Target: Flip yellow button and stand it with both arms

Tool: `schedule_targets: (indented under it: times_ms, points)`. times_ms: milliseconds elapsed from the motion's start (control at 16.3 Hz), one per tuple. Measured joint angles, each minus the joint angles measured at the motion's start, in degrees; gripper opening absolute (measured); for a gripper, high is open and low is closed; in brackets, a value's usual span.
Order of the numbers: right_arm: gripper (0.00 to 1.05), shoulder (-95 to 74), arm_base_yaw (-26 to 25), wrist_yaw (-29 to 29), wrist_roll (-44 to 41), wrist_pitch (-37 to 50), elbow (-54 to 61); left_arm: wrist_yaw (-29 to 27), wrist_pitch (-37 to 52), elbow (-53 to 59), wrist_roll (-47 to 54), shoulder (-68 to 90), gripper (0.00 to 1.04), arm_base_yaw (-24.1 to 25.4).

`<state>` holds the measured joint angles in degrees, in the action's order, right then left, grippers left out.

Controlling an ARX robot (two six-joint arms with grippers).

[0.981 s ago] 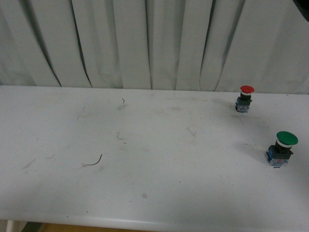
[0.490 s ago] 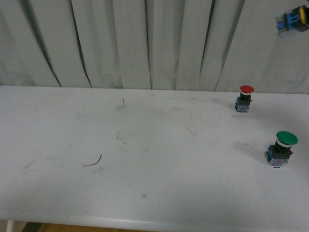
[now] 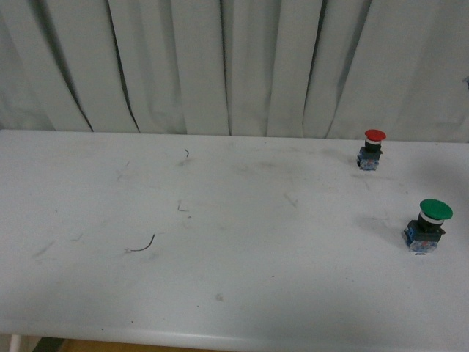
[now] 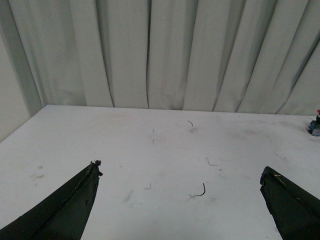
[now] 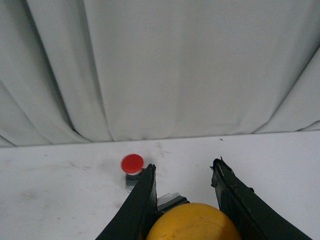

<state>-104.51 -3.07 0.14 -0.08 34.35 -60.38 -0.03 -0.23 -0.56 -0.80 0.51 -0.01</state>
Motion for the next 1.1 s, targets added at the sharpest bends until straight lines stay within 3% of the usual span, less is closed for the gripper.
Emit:
schedule_targets:
  times_ms: [306,368,429,735,1103]
  points:
    - [0.33,-8.4,-1.0,1.5,-4.8,-13.7,-12.4,0.0,0.0,0.0,0.0,0.0,0.98,0.0]
    - [0.33,-15.6,0.2,3.2,-3.9,-24.2,-21.5,0.0,0.0,0.0,0.0,0.0,0.98,0.0]
    - [0.33,-19.4,1.7,4.8,-2.4,-29.1,-25.9,0.0,0.0,0.0,0.0,0.0,0.98,0.0]
    - [0.33,-27.7,5.4,9.1,0.5,-34.3,-34.7,0.0,0.0,0.0,0.0,0.0,0.98,0.0]
    - [0.33,-34.4,7.7,12.9,4.0,-35.0,-37.6,0.0,0.0,0.0,0.0,0.0,0.98,0.0]
